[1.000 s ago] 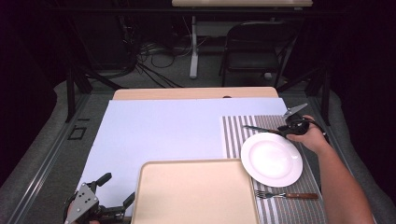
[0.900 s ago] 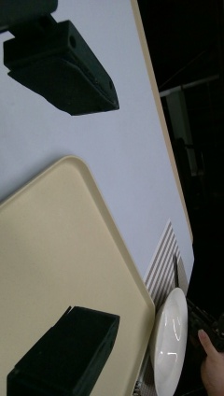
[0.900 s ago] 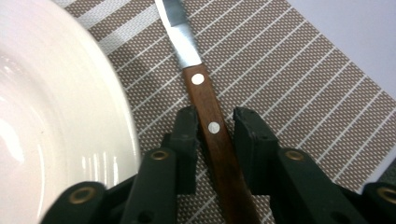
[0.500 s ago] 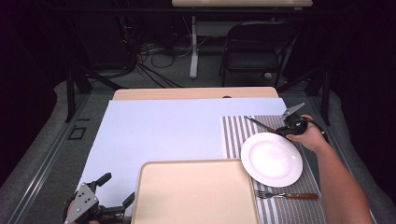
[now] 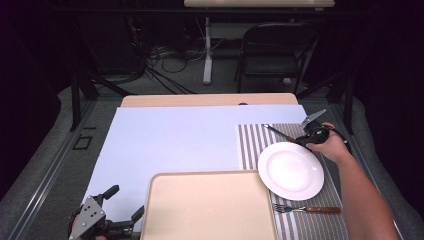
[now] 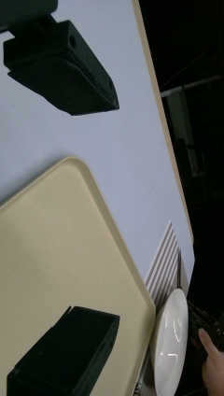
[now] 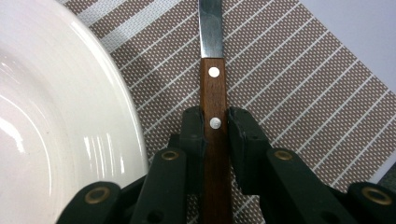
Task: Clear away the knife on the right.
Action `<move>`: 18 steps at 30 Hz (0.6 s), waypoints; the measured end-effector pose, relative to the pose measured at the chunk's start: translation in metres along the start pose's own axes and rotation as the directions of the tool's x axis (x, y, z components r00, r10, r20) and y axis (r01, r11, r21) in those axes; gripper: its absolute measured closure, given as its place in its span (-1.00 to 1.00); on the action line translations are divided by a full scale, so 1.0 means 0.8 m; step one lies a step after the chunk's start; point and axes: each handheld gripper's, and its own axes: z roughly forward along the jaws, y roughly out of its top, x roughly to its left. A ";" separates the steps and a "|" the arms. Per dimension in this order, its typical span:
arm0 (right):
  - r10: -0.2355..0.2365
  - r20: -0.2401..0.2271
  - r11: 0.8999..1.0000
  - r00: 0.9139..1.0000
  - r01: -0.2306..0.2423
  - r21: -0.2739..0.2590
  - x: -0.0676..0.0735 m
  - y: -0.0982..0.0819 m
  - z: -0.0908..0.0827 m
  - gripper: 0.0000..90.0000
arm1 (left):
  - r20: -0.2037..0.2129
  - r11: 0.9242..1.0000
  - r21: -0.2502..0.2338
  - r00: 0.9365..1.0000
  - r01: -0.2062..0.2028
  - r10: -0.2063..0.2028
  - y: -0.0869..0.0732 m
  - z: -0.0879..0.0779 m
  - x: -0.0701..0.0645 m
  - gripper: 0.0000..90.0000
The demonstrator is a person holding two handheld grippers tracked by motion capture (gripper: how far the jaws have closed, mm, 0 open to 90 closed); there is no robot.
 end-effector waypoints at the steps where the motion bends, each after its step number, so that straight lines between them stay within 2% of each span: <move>1: 0.000 0.000 1.000 1.000 0.000 0.000 0.000 0.000 0.000 0.70 | 0.000 1.000 0.000 1.000 0.000 0.000 0.000 0.000 0.000 -0.96; 6: -0.011 0.009 0.999 1.000 0.011 0.034 0.001 0.002 -0.002 0.70 | 0.001 1.000 0.000 1.000 0.006 -0.006 0.000 0.001 0.000 -0.96; 8: -0.001 0.006 0.999 1.000 0.001 -0.035 0.003 0.000 0.003 0.70 | 0.000 1.000 0.000 1.000 0.006 -0.006 0.000 0.001 0.000 -0.96; 10: -0.004 0.007 1.000 1.000 0.004 -0.015 0.003 0.001 0.002 0.70 | 0.001 1.000 0.001 1.000 0.005 -0.005 0.000 0.001 0.000 -0.96; 11: -0.011 0.010 1.000 1.000 0.011 0.020 0.003 0.003 -0.001 0.70 | 0.001 1.000 0.001 1.000 0.005 -0.005 0.000 0.001 0.000 -0.96; 15: -0.014 0.029 0.999 0.999 0.013 0.034 0.003 0.005 -0.004 0.70 | 0.001 1.000 0.001 1.000 0.005 -0.005 0.000 0.001 0.000 -0.96; 17: -0.013 0.025 1.000 1.000 0.013 0.014 0.003 0.005 -0.004 0.70 | 0.001 1.000 0.001 1.000 0.005 -0.005 -0.001 0.001 0.001 -0.96; 18: -0.013 0.025 1.000 1.000 0.012 0.029 0.003 0.006 -0.006 0.70 | 0.002 1.000 0.000 1.000 0.007 -0.007 -0.001 0.002 0.001 -0.96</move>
